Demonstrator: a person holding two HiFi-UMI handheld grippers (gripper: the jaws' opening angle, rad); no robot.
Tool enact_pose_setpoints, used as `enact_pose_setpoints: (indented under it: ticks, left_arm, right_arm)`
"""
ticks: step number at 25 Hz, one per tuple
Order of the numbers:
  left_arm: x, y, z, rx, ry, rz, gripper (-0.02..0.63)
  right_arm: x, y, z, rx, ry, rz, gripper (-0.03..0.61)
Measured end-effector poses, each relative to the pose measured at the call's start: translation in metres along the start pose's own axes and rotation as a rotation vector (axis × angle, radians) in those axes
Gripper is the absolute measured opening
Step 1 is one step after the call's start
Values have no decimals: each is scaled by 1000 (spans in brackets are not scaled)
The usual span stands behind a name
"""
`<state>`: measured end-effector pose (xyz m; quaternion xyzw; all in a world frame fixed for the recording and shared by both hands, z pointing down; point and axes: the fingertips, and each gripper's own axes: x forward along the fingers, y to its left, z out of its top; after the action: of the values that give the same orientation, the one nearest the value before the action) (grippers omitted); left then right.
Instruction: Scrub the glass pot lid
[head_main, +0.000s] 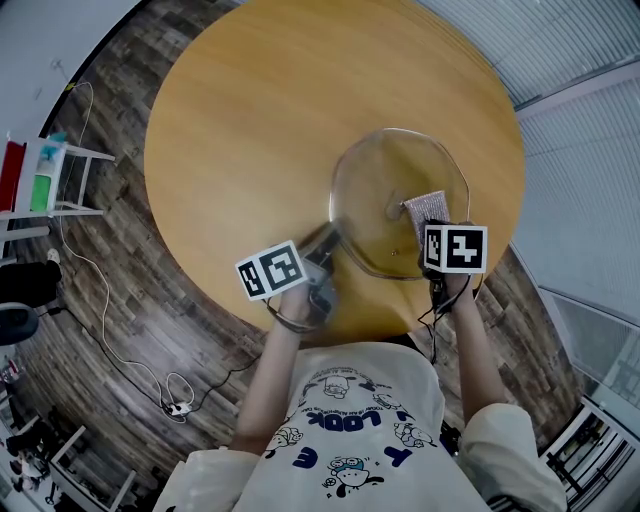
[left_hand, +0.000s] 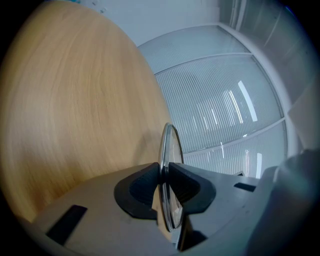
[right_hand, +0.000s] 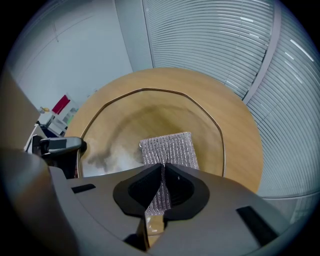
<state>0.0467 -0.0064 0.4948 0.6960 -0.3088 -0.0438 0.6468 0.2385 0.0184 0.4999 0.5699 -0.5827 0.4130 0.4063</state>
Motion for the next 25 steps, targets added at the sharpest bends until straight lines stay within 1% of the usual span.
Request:
enact_pose_setpoints:
  ticks: [20, 25]
  left_arm:
    - [2, 0, -1, 4, 8, 1, 72]
    - [1, 1, -2, 0, 8, 4, 72]
  right_arm:
    - [-4, 38, -20, 25, 25, 82, 43]
    - [-6, 48, -23, 53, 30, 122, 43]
